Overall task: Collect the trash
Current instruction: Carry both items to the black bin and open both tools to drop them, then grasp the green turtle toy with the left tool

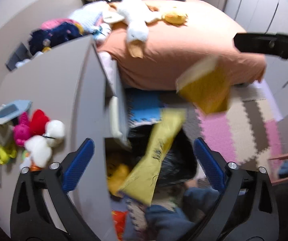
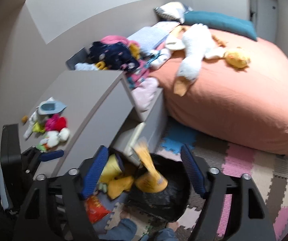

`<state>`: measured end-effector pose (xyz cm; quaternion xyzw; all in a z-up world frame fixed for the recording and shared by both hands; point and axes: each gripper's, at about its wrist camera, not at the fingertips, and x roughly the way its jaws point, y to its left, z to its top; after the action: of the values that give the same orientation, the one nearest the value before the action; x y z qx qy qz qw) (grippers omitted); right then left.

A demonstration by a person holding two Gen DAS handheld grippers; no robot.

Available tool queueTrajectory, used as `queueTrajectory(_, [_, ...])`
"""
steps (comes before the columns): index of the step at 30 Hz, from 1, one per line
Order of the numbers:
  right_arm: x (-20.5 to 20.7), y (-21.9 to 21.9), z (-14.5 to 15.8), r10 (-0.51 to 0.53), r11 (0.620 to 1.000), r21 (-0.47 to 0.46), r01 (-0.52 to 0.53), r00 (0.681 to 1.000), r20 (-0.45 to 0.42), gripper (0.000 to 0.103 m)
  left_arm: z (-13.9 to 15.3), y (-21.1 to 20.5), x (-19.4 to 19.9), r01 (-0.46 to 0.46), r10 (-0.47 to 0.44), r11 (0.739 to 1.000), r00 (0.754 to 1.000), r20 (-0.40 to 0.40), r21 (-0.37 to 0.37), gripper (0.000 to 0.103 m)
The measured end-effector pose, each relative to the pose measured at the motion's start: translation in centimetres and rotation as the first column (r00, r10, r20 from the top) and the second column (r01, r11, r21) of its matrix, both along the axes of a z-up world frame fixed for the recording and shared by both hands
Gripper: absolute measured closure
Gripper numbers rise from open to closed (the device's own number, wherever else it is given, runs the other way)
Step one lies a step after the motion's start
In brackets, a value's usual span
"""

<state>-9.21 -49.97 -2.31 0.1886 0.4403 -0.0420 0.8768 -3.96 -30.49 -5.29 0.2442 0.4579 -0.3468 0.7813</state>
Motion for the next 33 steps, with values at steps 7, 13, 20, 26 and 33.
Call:
queueTrajectory(7, [0.0,-0.6,-0.5,-0.023,1.0,0.004,0.023,1.0,-0.01,0.027,0.1,0.6,0.1,0.0,0.0,1.0,1.0,0.005,-0.02,0.007])
queueTrajectory(13, [0.8,0.4,-0.4,0.005,1.0,0.007,-0.005,1.0,-0.009,0.027,0.5,2.0,0.5,-0.03,0.03,0.999,0.999,0.01,-0.018,0.007])
queueTrajectory(20, [2.5,2.6,-0.4,0.071,0.997,0.002,-0.071,0.997,-0.012,0.027,0.7,4.1,1.2,-0.082,0.082,0.997,0.996,0.025,-0.014,0.007])
queueTrajectory(26, [4.1,4.4,-0.5,0.117,0.993,0.01,-0.117,0.993,-0.013,0.027,0.8,6.8,2.1,-0.136,0.136,0.991,0.99,0.046,-0.002,0.007])
queueTrajectory(33, [6.1,7.3,-0.7,0.191,0.981,0.012,-0.191,0.981,-0.017,0.027,0.5,10.4,3.5,-0.215,0.215,0.976,0.976,0.046,0.011,0.007])
